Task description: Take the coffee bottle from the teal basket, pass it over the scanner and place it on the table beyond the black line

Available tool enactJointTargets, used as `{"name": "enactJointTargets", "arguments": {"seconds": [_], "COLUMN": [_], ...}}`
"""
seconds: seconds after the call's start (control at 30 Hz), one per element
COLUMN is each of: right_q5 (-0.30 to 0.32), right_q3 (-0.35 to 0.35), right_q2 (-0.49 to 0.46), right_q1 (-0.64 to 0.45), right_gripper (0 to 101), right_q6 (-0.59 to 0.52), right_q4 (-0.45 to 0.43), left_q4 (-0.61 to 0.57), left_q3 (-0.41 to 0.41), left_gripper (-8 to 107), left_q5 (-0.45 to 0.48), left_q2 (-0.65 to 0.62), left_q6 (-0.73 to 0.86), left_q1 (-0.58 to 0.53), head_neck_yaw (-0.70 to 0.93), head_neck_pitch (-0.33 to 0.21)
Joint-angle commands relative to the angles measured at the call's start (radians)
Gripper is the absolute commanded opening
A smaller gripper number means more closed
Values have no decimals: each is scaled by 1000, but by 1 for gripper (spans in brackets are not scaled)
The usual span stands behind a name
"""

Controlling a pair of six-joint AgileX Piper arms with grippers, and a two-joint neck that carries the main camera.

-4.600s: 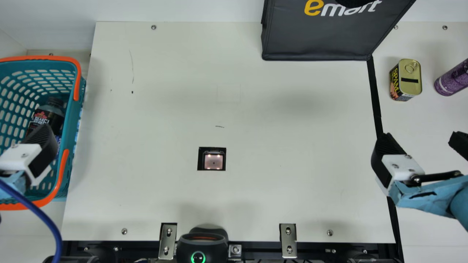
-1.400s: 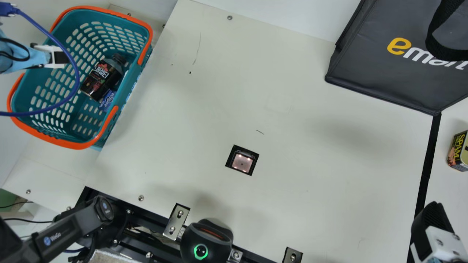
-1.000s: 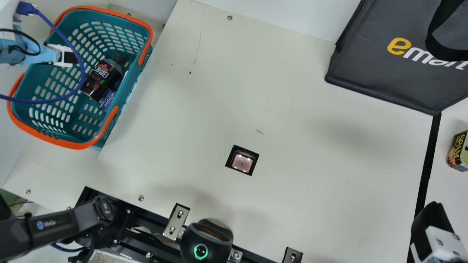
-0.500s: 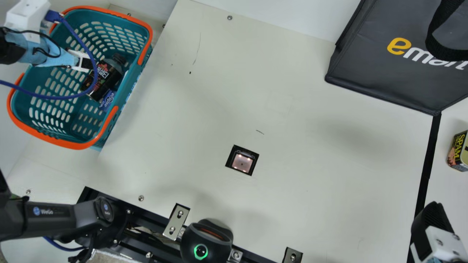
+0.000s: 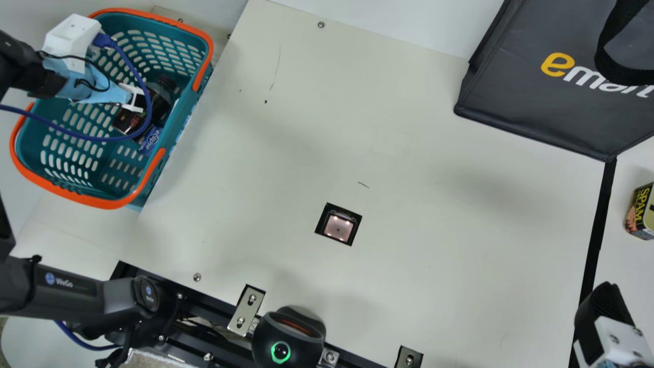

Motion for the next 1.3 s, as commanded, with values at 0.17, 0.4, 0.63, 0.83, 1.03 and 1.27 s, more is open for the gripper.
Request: {"name": "enactJointTargets", "arguments": {"seconds": [0.17, 0.4, 0.63, 0.83, 1.03, 1.27], "right_q5": [0, 0, 0, 0, 0, 0], "right_q3": [0, 0, 0, 0, 0, 0], "right_q2": [0, 0, 0, 0, 0, 0], "right_q1": [0, 0, 0, 0, 0, 0], "right_gripper": [95, 95, 95, 95, 95, 95], "right_q6": [0, 0, 0, 0, 0, 0], "right_q4": [0, 0, 0, 0, 0, 0], "left_q4": [-26, -85, -153, -192, -211, -221], "left_q3": [16, 25, 17, -8, -44, -97], "left_gripper": [90, 90, 90, 90, 90, 90], "left_q5": [-52, -119, -173, -200, -219, -222], "left_q2": [33, 68, 121, 178, 242, 314], "left_q6": [74, 182, 298, 368, 395, 393], "left_q1": [-13, -27, -37, -46, -57, -66], "head_neck_yaw": [4, 4, 4, 4, 4, 4], "head_neck_pitch": [-29, -29, -29, -29, -29, -29]}}
